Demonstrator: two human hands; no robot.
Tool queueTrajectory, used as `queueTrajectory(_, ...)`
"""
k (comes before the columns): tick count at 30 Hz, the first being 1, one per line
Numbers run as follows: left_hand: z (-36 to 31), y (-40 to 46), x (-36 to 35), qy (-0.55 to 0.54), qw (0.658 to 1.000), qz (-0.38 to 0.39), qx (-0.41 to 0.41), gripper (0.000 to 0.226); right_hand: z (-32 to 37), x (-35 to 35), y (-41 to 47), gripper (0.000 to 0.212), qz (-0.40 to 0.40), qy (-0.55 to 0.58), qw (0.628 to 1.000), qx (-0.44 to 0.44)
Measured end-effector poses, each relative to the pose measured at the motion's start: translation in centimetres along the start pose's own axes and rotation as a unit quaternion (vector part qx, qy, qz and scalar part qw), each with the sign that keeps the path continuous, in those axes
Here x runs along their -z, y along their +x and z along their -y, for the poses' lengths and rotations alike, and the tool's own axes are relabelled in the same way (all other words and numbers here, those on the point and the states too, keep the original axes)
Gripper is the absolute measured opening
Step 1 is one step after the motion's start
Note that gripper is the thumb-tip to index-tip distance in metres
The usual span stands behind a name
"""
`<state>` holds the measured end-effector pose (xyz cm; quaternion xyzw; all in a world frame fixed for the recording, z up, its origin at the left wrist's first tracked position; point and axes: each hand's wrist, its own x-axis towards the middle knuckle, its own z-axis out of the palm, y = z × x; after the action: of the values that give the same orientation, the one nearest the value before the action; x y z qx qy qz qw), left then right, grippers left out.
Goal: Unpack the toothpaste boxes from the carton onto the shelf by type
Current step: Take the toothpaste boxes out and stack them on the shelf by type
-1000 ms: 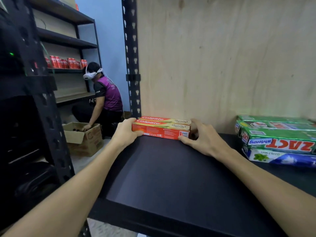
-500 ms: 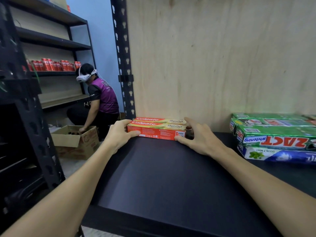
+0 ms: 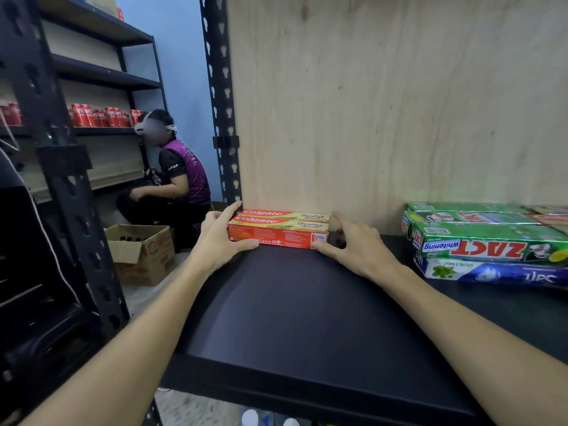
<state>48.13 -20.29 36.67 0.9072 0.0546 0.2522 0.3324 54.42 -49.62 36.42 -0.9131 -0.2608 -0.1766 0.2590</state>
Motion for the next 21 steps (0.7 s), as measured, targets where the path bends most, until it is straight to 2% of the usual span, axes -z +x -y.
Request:
queueTrajectory(5,-3.3,-4.0,0.0,0.181,0.975,-0.081,-0.102,0.080,1.5,1.7,-3.9,0.070,-0.026,-0.047,0.998,-0.012)
queueTrajectory(7,-5.4,-5.8,-0.7,0.205,0.963,-0.095,-0.149,0.070,2.0,2.9,-6.1,0.064,-0.042,-0.058,0.997,0.002)
queueTrajectory(12,-13.3,-10.5,-4.6,0.076,0.970,-0.058,-0.223,0.050,0.4,7.2,-12.6,0.060,-0.068,-0.086,0.993,0.036)
queueTrajectory(17,-20.7,-13.8,-10.6,-0.032,0.972,-0.005,-0.232,0.034,-4.6,12.9,-18.0,0.055,-0.107,-0.155,0.982,-0.011)
queueTrajectory(21,-26.9,-15.8,-15.6,-0.072,0.969,0.043,-0.232,0.036,-10.0,17.5,-21.5,0.051,-0.141,-0.216,0.964,-0.058)
